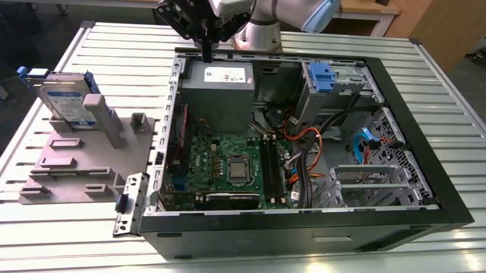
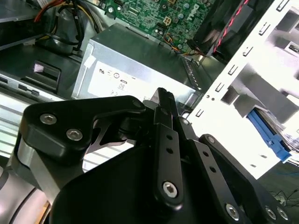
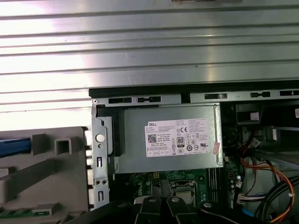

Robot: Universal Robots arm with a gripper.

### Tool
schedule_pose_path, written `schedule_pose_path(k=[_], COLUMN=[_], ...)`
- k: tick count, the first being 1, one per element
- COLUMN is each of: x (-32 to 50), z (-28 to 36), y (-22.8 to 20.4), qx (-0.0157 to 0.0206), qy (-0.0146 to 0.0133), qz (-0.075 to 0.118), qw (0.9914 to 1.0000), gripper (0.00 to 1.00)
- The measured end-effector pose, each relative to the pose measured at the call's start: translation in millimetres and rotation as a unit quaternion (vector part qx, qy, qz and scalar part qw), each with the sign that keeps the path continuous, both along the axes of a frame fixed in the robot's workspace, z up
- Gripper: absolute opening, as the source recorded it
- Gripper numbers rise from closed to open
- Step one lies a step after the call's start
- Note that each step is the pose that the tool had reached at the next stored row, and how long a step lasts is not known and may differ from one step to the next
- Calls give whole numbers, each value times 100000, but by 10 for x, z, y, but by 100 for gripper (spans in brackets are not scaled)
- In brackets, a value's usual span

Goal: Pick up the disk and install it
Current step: 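Reach for the disk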

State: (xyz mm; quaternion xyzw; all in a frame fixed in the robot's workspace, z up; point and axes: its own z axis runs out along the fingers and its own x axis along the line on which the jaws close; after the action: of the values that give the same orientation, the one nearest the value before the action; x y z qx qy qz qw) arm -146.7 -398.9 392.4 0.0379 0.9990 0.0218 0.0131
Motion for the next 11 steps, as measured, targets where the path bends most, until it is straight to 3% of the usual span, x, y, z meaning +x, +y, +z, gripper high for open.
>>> schedule_pose_path(k=[11], x=[-28], z=[0], y=[0], qx=[-6], qy=[4], qz=[-3], qw=[100000], gripper=[11])
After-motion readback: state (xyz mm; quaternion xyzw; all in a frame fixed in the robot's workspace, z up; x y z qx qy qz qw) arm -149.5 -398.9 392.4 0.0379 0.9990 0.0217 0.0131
